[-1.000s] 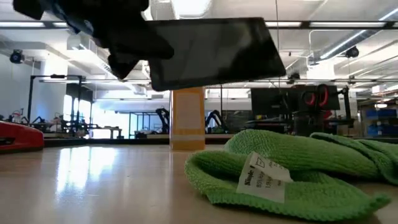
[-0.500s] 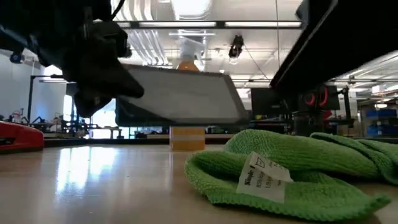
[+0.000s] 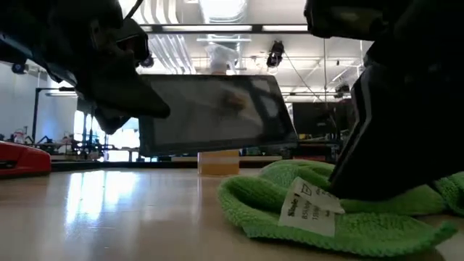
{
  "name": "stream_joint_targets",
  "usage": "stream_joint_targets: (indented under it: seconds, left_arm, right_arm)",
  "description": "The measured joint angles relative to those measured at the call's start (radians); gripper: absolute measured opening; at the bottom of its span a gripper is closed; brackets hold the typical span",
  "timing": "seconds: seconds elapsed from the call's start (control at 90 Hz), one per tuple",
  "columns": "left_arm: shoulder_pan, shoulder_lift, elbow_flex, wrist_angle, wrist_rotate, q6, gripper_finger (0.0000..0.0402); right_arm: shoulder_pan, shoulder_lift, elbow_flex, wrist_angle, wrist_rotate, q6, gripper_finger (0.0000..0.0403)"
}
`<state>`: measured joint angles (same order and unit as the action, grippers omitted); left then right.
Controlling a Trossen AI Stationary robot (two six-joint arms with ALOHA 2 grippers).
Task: Apply microfiber cloth
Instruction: Wipe the front and back of the blue cellphone with the green microfiber cloth
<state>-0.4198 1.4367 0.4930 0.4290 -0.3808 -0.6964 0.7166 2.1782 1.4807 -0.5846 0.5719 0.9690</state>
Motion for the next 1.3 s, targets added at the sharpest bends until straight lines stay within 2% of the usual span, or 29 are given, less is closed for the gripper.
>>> stream_joint_targets:
  seconds: [0.111,0.233,0.4,0.556,0.622,0.8,1.0,1.089,1.178,1.3]
  left_arm:
    - [-0.001,0.022,0.003,0.023,-0.006,0.026,0.0007]
    - [-0.002,0.056,0.003,0.068,-0.005,0.042,0.0007]
    - [-0.002,0.101,0.023,0.062,0.004,0.028,0.0007]
    - [-0.002,0.13,0.061,0.068,0.003,0.032,0.0007]
    - [-0.002,0.138,0.076,0.068,-0.001,0.033,0.0007]
    - [-0.002,0.17,0.125,0.13,-0.001,0.071,0.0007]
    - [-0.007,0.177,0.194,0.132,0.084,0.118,0.0007]
    - [-0.02,0.177,0.216,0.128,0.082,0.147,0.0007]
    - [-0.029,0.185,0.231,0.12,0.07,0.158,0.0007]
    - [-0.03,0.192,0.245,0.123,0.062,0.166,0.0007]
  right_arm:
    - [0.006,-0.034,0.015,-0.027,-0.037,-0.029,0.001]
    - [0.014,-0.117,0.045,-0.065,-0.008,-0.05,0.0006]
    - [0.034,-0.234,0.065,-0.082,0.184,-0.164,0.0001]
    - [0.047,-0.328,0.067,-0.092,0.418,-0.245,0.0001]
    - [0.038,-0.335,0.067,-0.09,0.465,-0.274,0.0]
    - [0.0,-0.299,0.06,-0.084,0.474,-0.284,0.0]
    - [-0.047,-0.209,0.063,-0.058,0.501,-0.28,0.0]
    - [-0.075,-0.176,0.069,-0.02,0.502,-0.293,0.0]
    - [-0.098,-0.15,0.074,0.058,0.5,-0.357,0.0]
    - [-0.127,-0.13,0.089,0.233,0.49,-0.55,0.0]
